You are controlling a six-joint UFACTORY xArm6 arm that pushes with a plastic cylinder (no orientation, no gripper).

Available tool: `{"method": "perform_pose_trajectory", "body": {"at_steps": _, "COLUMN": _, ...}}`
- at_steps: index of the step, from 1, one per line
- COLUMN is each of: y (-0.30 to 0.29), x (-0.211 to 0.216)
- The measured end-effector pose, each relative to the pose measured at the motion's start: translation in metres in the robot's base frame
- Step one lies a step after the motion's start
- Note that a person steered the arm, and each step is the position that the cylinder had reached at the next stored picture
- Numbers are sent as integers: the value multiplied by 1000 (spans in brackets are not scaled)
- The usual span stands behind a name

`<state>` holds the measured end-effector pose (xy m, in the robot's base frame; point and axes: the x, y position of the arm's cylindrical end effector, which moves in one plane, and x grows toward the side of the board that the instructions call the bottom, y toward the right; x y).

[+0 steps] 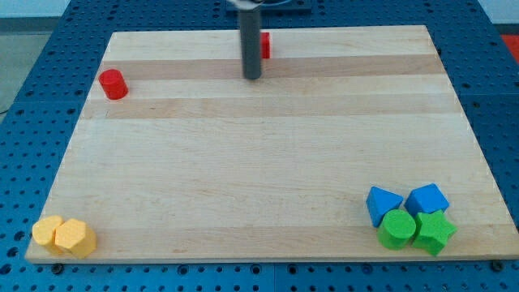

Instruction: Move the red circle into the red star

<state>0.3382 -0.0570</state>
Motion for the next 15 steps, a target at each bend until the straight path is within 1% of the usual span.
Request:
{"method": "perform_pose_trajectory", "body": {"at_steps": 1, "y": -96, "x": 48}}
{"method": "perform_pose_trajectory", "body": {"at_steps": 2, "y": -210, "x": 62}}
{"method": "perform_pose_trajectory", "body": {"at_steps": 3, "y": -247, "x": 60}}
{"method": "perform_pose_trajectory", "body": {"at_steps": 4, "y": -246, "x": 35}}
{"method": "perform_pose_trajectory", "body": {"at_steps": 5, "y": -214, "x": -19}}
{"method": "perform_pose_trajectory", "body": {"at_steps": 6, "y": -170, "x": -33}}
{"method": "perform_pose_trajectory", "body": {"at_steps": 7, "y": -160, "x": -33}}
{"method": "perform_pose_trajectory", "body": {"at_steps": 9, "y": -165, "x": -30}}
{"method": "perform_pose_trajectory", "body": {"at_steps": 10, "y": -173, "x": -7}}
{"method": "perform_pose_trajectory", "body": {"at_steps": 11, "y": -155, "x": -1}}
{"method": "perform_pose_trajectory", "body": {"at_steps": 12, "y": -97, "x": -21}}
{"method": "perform_pose_trajectory", "body": {"at_steps": 13, "y": -58, "x": -61}}
{"method": "perform_pose_trajectory", "body": {"at_steps": 14, "y": -72, "x": -59}}
{"method": "perform_pose_trajectory", "body": {"at_steps": 15, "y": -86, "x": -69}}
